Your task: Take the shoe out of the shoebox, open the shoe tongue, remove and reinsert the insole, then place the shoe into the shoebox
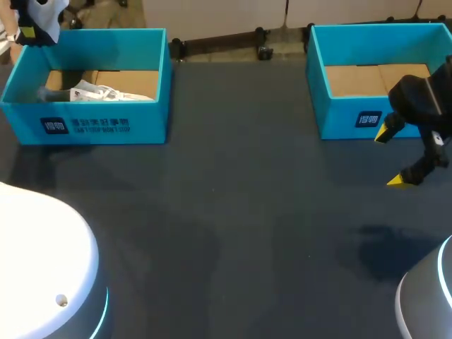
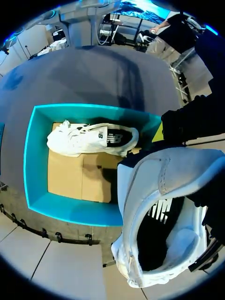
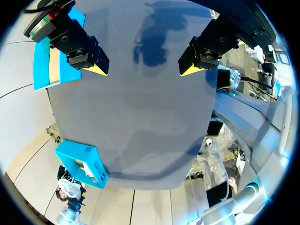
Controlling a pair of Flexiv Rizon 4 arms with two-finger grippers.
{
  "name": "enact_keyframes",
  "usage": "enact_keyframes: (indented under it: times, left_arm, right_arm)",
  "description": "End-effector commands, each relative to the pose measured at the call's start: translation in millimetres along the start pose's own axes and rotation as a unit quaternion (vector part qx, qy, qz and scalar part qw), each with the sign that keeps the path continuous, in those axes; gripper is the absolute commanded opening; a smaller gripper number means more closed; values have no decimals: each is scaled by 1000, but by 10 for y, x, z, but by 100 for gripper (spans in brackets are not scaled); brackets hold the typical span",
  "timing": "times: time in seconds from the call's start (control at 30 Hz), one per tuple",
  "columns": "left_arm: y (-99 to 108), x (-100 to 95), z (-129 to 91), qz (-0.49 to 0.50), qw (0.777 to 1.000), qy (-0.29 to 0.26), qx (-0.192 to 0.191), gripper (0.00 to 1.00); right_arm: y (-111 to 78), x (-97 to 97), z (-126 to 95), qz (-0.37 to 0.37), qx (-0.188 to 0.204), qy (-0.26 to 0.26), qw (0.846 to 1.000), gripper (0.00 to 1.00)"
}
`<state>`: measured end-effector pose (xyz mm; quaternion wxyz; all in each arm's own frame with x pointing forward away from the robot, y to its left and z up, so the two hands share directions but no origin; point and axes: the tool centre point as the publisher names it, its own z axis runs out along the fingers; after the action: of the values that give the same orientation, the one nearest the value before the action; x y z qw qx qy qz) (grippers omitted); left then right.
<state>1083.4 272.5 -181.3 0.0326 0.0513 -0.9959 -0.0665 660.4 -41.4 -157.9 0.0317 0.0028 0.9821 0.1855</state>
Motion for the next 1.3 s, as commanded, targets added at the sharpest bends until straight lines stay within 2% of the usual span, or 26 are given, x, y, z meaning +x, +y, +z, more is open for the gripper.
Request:
enact_keyframes:
  times: [0.03, 0.27, 0.4, 0.47, 0.6, 0.63, 0.77, 0.87, 1.0, 1.03, 1.1, 1.17, 1.2, 1.23, 1.27, 1.3]
  left_arm:
    - [8, -1, -20, 1, 1000, 0, 0, 0]
    - [8, -1, -20, 1, 1000, 0, 0, 0]
    - [88, 2, -38, 71, 997, -9, -15, 0]
    - [144, -6, -47, 123, 991, -22, -38, 0]
    - [242, -25, -54, 198, 978, -42, -49, 0]
    - [306, -43, -60, 232, 971, -37, -38, 0]
    - [407, -68, -69, 349, 934, -41, -66, 0]
    - [460, -60, -90, 419, 905, -33, -61, 0]
    - [504, -74, -92, 490, 869, -33, -57, 0]
    - [504, -74, -92, 490, 869, -33, -57, 0]
    - [486, -113, -91, 544, 836, -20, -74, 0]
    - [480, -127, -88, 570, 815, -30, -98, 0]
    - [481, -127, -82, 601, 792, -25, -108, 0]
    - [492, -127, -86, 615, 779, -34, -115, 0]
    - [505, -118, -97, 645, 754, -27, -121, 0]
    - [514, -113, -108, 656, 744, -31, -122, 0]
  right_arm:
    - [12, -25, 8, 0, 2, 2, 1000, 100]
    - [12, -25, 8, 0, 2, 2, 1000, 100]
    - [12, -25, 8, 0, 2, 2, 1000, 100]
    - [12, -25, 8, 0, 2, 2, 1000, 100]
    - [12, -25, 8, 0, 2, 2, 1000, 100]
    - [12, -25, 8, 0, 2, 2, 1000, 100]
    - [12, -25, 8, 0, 2, 2, 1000, 100]
    - [12, -25, 8, 0, 2, 2, 1000, 100]
    - [12, -25, 8, 0, 2, 2, 1000, 100]
    - [12, -25, 8, 0, 2, 2, 1000, 100]
    - [12, -25, 8, 0, 2, 2, 1000, 100]
    - [12, -25, 8, 0, 2, 2, 1000, 100]
    - [12, -25, 8, 0, 2, 2, 1000, 100]
    - [12, -25, 8, 0, 2, 2, 1000, 100]
    - [12, -25, 8, 0, 2, 2, 1000, 100]
    - [12, -25, 8, 0, 2, 2, 1000, 100]
